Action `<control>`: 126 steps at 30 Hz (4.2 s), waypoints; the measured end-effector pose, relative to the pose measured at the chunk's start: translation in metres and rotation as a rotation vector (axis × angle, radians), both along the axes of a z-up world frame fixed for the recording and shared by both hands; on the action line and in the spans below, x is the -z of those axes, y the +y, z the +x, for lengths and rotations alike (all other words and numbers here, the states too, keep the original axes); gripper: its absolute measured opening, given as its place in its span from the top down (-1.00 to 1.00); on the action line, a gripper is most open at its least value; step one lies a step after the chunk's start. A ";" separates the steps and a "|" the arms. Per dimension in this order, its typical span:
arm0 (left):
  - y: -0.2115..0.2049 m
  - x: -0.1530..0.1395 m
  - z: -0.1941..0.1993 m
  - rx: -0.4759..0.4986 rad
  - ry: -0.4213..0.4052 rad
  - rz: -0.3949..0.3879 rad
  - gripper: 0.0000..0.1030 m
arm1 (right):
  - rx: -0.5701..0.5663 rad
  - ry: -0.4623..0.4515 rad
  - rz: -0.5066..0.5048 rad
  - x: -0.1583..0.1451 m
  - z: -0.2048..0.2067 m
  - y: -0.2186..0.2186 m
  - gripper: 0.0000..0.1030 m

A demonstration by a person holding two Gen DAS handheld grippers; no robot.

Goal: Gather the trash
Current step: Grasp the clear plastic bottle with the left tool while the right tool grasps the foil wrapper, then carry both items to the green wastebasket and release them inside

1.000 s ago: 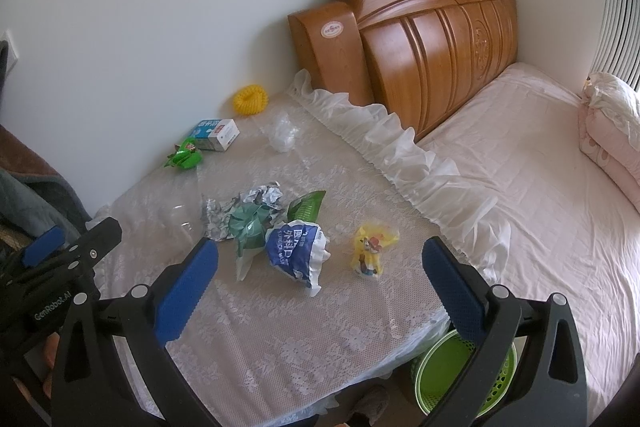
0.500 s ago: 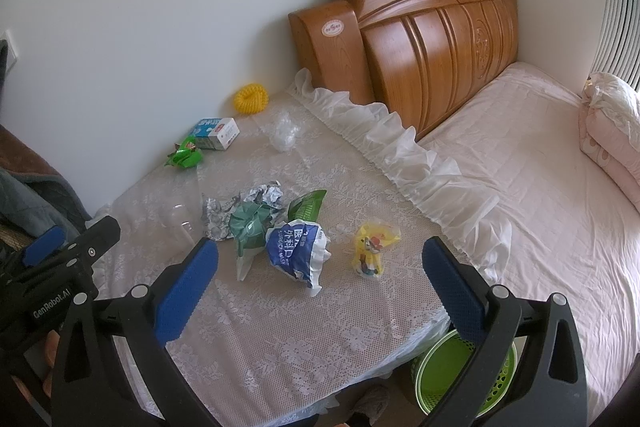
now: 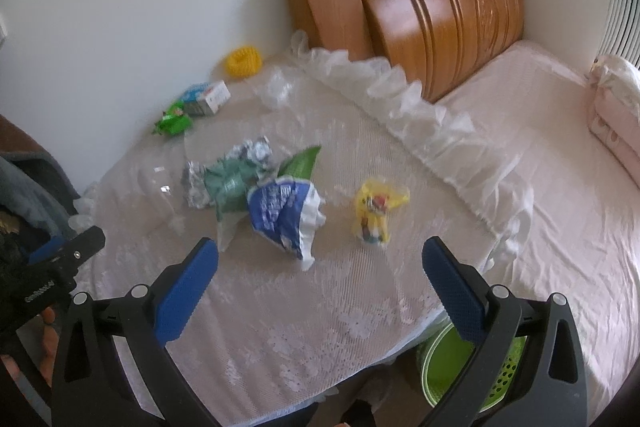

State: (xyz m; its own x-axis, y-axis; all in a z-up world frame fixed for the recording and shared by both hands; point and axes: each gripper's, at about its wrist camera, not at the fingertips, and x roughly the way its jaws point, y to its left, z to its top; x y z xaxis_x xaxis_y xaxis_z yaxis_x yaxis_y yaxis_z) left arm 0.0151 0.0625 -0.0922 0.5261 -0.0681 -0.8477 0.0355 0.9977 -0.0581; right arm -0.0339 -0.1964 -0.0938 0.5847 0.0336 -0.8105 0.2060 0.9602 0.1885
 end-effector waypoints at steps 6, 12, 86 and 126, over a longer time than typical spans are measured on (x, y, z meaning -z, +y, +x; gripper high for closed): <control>0.015 0.027 0.012 -0.013 0.025 -0.025 -0.85 | 0.005 0.040 0.016 0.026 0.002 0.000 -0.96; 0.009 0.046 0.049 -0.013 0.063 -0.063 -0.85 | 0.034 0.081 0.020 0.041 0.004 -0.002 -0.96; 0.078 0.025 0.030 -0.019 -0.033 -0.140 -0.16 | -0.378 -0.029 0.134 0.012 0.177 0.125 -0.13; -0.309 0.023 -0.145 0.922 0.117 -0.123 -0.17 | 0.706 0.292 -0.005 0.142 -0.263 -0.262 -0.95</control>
